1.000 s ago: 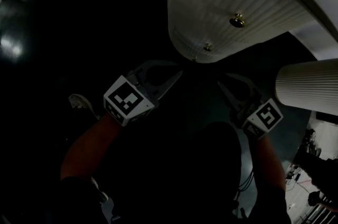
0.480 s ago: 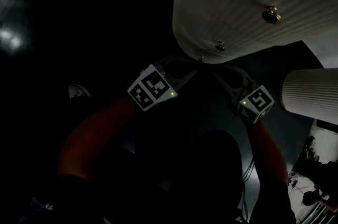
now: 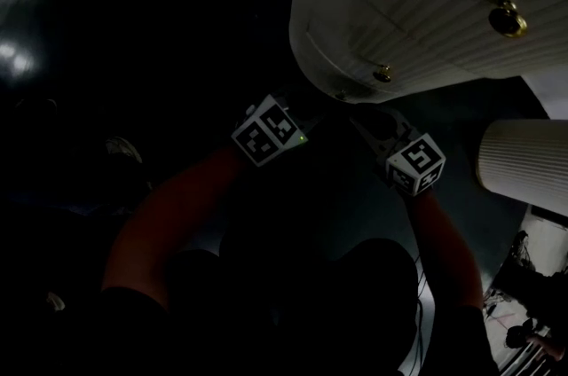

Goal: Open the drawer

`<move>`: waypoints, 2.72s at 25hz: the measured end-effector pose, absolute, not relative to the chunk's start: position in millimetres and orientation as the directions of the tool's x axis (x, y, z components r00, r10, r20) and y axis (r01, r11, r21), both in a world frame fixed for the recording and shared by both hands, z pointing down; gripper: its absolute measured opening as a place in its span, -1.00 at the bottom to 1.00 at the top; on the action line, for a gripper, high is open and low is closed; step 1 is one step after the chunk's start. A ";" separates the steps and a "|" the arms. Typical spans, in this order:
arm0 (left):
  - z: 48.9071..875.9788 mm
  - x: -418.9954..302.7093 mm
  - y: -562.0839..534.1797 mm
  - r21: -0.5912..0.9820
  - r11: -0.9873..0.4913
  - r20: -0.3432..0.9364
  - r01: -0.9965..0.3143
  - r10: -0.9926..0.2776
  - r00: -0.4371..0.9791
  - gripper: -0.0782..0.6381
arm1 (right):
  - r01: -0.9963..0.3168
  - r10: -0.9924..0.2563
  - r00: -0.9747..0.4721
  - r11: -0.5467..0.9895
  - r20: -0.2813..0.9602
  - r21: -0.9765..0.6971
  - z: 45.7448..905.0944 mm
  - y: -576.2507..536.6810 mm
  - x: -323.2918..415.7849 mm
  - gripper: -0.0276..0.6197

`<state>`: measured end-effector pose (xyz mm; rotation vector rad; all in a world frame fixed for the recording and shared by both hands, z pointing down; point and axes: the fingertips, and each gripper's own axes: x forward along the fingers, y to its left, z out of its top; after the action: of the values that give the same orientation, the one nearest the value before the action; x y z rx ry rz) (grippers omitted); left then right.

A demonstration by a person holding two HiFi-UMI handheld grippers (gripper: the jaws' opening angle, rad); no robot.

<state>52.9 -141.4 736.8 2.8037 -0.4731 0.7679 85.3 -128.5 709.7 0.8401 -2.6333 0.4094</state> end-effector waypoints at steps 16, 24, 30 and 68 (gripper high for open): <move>780.3 75.0 -163.7 0.018 -0.968 0.600 -0.250 -0.189 0.777 -0.52 | -0.696 -0.571 -0.651 0.711 0.501 -0.095 764.6 -156.6 82.7 -0.78; 796.3 94.5 -164.0 0.022 -0.974 0.598 -0.224 -0.167 0.784 -0.52 | -0.719 -0.590 -0.618 0.692 0.520 -0.069 782.2 -160.5 94.0 -0.78; 802.3 99.8 -159.9 0.021 -0.979 0.615 -0.202 -0.146 0.775 -0.64 | -0.725 -0.597 -0.618 0.684 0.511 -0.078 782.5 -161.9 92.5 -0.79; 767.5 33.4 -43.5 0.195 -0.961 0.510 -0.198 -0.073 0.857 -0.64 | -0.597 -0.491 -0.778 0.772 0.391 -0.218 708.9 -32.8 71.9 -0.82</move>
<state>33.4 -43.5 767.5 2.7913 -0.2073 0.7531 71.9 -32.8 708.9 0.8385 -2.6548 0.4781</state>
